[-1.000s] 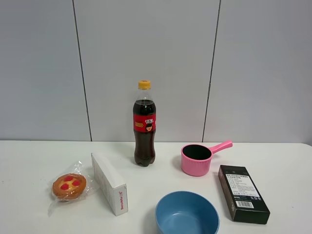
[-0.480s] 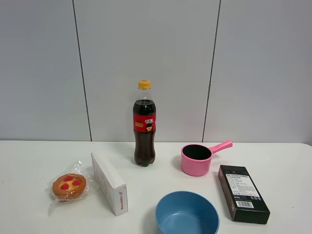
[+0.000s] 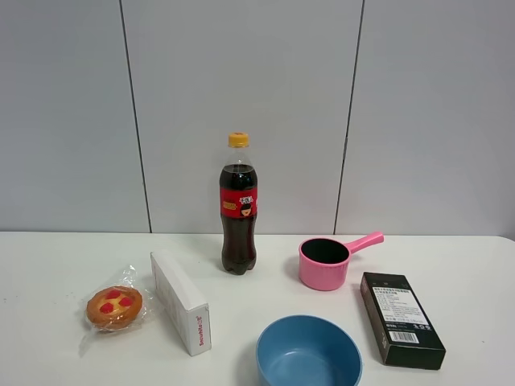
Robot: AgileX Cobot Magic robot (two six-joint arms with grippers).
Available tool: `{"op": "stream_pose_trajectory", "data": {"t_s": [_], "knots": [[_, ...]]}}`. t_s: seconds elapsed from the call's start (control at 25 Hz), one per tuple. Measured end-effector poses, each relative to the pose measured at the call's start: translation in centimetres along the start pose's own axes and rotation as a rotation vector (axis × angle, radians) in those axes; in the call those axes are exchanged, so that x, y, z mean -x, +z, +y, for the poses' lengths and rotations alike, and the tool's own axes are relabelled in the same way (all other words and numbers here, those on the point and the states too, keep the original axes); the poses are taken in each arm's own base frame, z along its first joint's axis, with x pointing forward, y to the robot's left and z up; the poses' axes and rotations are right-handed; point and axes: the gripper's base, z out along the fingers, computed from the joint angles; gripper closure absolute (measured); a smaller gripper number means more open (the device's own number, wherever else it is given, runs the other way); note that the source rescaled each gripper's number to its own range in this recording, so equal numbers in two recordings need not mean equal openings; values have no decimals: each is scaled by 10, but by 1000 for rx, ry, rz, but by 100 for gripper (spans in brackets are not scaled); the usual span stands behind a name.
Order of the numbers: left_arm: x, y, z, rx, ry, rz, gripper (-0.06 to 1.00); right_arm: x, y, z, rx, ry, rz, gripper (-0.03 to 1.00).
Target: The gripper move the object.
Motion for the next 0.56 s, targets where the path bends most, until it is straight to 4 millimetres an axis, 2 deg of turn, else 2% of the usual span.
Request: {"op": "stream_pose_trajectory", "data": {"t_s": [0.56], "knots": [[0, 0, 3, 31, -43, -1, 4, 0, 0, 0, 0, 0, 0, -3]]}}
